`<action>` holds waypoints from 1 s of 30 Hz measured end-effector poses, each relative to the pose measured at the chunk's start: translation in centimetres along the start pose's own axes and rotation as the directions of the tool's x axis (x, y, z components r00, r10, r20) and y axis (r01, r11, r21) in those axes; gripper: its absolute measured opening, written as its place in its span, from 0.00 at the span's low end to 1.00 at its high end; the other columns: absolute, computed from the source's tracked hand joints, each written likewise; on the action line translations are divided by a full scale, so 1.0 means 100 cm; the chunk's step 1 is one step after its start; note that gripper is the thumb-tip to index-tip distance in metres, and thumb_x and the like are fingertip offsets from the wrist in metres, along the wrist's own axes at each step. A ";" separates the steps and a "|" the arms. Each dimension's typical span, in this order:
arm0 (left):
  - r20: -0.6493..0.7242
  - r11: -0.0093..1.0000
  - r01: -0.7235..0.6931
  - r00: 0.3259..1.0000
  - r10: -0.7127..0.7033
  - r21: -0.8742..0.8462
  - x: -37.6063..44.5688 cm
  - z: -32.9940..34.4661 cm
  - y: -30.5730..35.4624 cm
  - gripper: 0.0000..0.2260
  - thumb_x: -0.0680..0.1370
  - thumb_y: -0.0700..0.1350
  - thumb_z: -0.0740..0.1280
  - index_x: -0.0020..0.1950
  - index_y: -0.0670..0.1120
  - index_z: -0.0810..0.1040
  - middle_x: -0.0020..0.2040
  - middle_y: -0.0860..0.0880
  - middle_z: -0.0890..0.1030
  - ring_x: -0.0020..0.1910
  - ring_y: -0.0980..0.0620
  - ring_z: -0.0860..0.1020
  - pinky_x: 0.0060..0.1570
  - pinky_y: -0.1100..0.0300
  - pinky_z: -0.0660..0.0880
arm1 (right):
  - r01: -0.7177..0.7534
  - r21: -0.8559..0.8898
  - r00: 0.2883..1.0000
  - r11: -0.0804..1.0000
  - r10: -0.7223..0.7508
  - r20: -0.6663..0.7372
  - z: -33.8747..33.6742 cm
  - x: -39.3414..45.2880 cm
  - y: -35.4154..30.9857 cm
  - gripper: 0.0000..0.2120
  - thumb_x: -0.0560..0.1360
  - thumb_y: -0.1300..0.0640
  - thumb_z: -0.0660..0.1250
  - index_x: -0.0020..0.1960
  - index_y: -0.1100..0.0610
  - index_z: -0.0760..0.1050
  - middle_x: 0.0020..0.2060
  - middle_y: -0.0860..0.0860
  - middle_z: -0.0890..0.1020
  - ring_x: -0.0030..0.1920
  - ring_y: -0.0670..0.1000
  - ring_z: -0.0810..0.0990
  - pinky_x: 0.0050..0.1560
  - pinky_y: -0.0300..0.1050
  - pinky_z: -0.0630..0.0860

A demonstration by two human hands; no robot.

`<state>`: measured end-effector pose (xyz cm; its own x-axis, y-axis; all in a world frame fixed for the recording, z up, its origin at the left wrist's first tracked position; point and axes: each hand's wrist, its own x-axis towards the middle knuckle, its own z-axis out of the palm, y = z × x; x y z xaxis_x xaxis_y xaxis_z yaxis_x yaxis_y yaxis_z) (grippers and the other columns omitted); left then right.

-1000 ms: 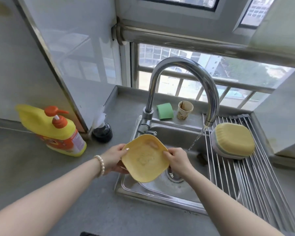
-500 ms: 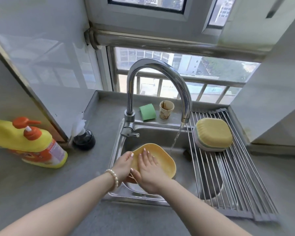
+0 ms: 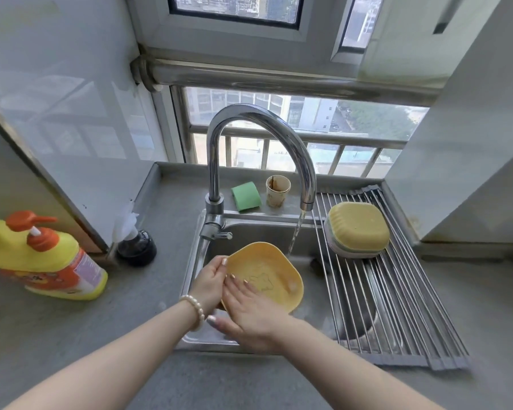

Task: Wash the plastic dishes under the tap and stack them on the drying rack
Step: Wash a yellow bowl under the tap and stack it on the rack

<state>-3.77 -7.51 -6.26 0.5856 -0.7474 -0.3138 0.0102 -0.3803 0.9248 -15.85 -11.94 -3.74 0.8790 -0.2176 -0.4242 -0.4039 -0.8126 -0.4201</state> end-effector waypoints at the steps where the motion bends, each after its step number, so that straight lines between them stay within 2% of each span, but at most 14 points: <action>1: -0.008 1.000 0.007 1.000 -0.007 0.013 0.000 -0.003 -0.001 0.12 0.83 0.45 0.55 0.44 0.50 0.74 0.39 0.47 0.77 0.39 0.51 0.75 0.47 0.52 0.74 | 0.033 0.014 0.999 0.999 -0.033 0.033 0.000 -0.007 0.000 0.41 0.75 0.32 0.39 0.78 0.58 0.39 0.77 0.54 0.42 0.77 0.50 0.39 0.76 0.47 0.38; 4: -0.052 0.998 0.026 0.998 -0.024 0.048 0.003 -0.013 -0.005 0.12 0.83 0.47 0.53 0.46 0.50 0.74 0.42 0.46 0.77 0.37 0.51 0.74 0.40 0.54 0.75 | 0.003 -0.125 0.996 0.992 0.009 0.093 -0.008 -0.031 0.022 0.47 0.69 0.30 0.31 0.78 0.58 0.48 0.77 0.54 0.48 0.77 0.51 0.45 0.76 0.48 0.42; 6: -0.044 0.999 0.046 0.998 -0.045 0.023 0.000 -0.013 -0.005 0.12 0.83 0.48 0.52 0.47 0.49 0.73 0.43 0.44 0.76 0.37 0.49 0.75 0.33 0.56 0.75 | -0.128 -0.196 0.991 0.972 0.133 0.010 -0.017 -0.030 0.036 0.55 0.61 0.28 0.27 0.78 0.60 0.48 0.77 0.55 0.49 0.77 0.52 0.46 0.76 0.48 0.43; 8: -0.005 0.997 0.067 0.998 -0.068 -0.041 -0.003 -0.002 -0.002 0.12 0.83 0.49 0.52 0.47 0.49 0.73 0.43 0.43 0.76 0.38 0.46 0.76 0.32 0.53 0.78 | -0.230 -0.154 0.973 0.961 0.223 -0.061 -0.021 -0.015 0.035 0.57 0.59 0.26 0.27 0.78 0.60 0.43 0.77 0.56 0.44 0.77 0.53 0.42 0.76 0.49 0.41; 11: -0.019 0.993 0.003 1.000 -0.005 -0.122 -0.005 0.005 0.009 0.12 0.83 0.46 0.55 0.44 0.48 0.73 0.40 0.47 0.76 0.40 0.50 0.75 0.43 0.54 0.75 | -0.117 -0.033 0.991 0.993 0.114 -0.071 -0.017 0.001 0.008 0.49 0.67 0.27 0.32 0.77 0.58 0.36 0.76 0.55 0.37 0.76 0.52 0.36 0.75 0.49 0.36; 14: -0.046 0.997 -0.056 0.998 0.053 -0.060 -0.005 -0.005 0.013 0.12 0.83 0.45 0.55 0.43 0.46 0.74 0.37 0.48 0.75 0.37 0.52 0.73 0.41 0.56 0.72 | 0.055 0.013 0.998 0.998 -0.055 0.029 -0.011 -0.019 -0.008 0.46 0.69 0.28 0.36 0.78 0.56 0.37 0.77 0.53 0.41 0.76 0.48 0.38 0.76 0.47 0.38; 16: -0.043 0.999 -0.017 0.999 0.016 -0.037 -0.005 -0.011 0.007 0.12 0.83 0.47 0.54 0.47 0.45 0.75 0.39 0.47 0.75 0.37 0.50 0.73 0.41 0.52 0.74 | 0.065 -0.067 0.993 0.996 -0.058 0.099 -0.016 -0.039 0.002 0.48 0.67 0.28 0.34 0.78 0.56 0.42 0.77 0.51 0.46 0.77 0.48 0.42 0.76 0.46 0.41; 18: -0.054 0.998 0.033 0.998 -0.036 -0.051 -0.005 -0.014 0.005 0.13 0.83 0.49 0.53 0.48 0.47 0.74 0.42 0.44 0.76 0.40 0.45 0.76 0.45 0.45 0.77 | -0.035 -0.215 0.995 0.976 0.054 0.083 -0.025 -0.046 0.017 0.51 0.65 0.27 0.31 0.78 0.57 0.44 0.77 0.53 0.47 0.77 0.50 0.45 0.76 0.46 0.43; 20: -0.037 0.993 0.081 0.996 -0.085 -0.087 -0.008 -0.010 0.006 0.13 0.83 0.50 0.52 0.46 0.48 0.73 0.46 0.41 0.77 0.44 0.41 0.78 0.45 0.40 0.79 | -0.193 -0.268 0.980 0.944 0.200 -0.003 -0.035 -0.035 0.027 0.47 0.70 0.27 0.36 0.78 0.60 0.43 0.77 0.56 0.46 0.77 0.53 0.46 0.76 0.48 0.44; 22: -0.016 0.985 0.092 0.995 -0.095 -0.146 -0.011 0.000 0.009 0.13 0.83 0.50 0.53 0.45 0.48 0.73 0.45 0.42 0.77 0.42 0.43 0.79 0.36 0.47 0.80 | -0.255 -0.186 0.967 0.949 0.247 -0.065 -0.040 -0.018 0.022 0.44 0.75 0.30 0.40 0.78 0.61 0.41 0.77 0.58 0.41 0.77 0.55 0.42 0.76 0.50 0.41; 24: -0.010 0.959 0.075 0.997 -0.081 -0.273 -0.013 0.007 0.015 0.12 0.83 0.47 0.54 0.45 0.47 0.73 0.41 0.45 0.78 0.40 0.47 0.78 0.32 0.56 0.79 | -0.191 -0.069 0.979 0.979 0.186 -0.081 -0.040 -0.004 0.007 0.42 0.77 0.32 0.41 0.77 0.61 0.38 0.76 0.58 0.37 0.76 0.54 0.37 0.76 0.50 0.38; 25: -0.032 0.952 0.052 0.997 -0.065 -0.301 -0.011 0.006 0.017 0.11 0.83 0.45 0.55 0.44 0.47 0.73 0.41 0.46 0.78 0.43 0.47 0.78 0.38 0.56 0.79 | -0.127 -0.021 0.989 0.992 0.126 -0.074 -0.038 0.000 -0.001 0.40 0.77 0.33 0.42 0.77 0.59 0.36 0.75 0.58 0.36 0.76 0.53 0.36 0.76 0.49 0.37; 27: -0.077 0.966 0.004 0.997 -0.025 -0.257 -0.005 0.000 0.020 0.11 0.83 0.44 0.56 0.43 0.48 0.74 0.42 0.47 0.78 0.45 0.48 0.77 0.51 0.53 0.76 | 0.024 0.070 0.998 0.997 -0.020 -0.052 -0.033 -0.002 -0.014 0.39 0.78 0.35 0.44 0.77 0.58 0.34 0.76 0.57 0.38 0.76 0.51 0.37 0.76 0.47 0.38; 30: -0.098 0.986 -0.017 0.995 0.001 -0.166 -0.003 -0.009 0.019 0.12 0.83 0.45 0.56 0.42 0.49 0.74 0.38 0.48 0.77 0.39 0.49 0.75 0.47 0.52 0.74 | 0.132 0.139 0.991 0.981 -0.128 -0.037 -0.029 -0.018 -0.014 0.38 0.79 0.37 0.52 0.78 0.55 0.39 0.78 0.54 0.46 0.77 0.50 0.44 0.76 0.45 0.45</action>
<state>-3.20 -7.53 -4.23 0.6625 -0.6904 -0.2906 0.1344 -0.2721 0.9528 -16.12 -11.98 -0.01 0.9323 -0.1317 -0.3369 -0.3157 -0.7512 -0.5798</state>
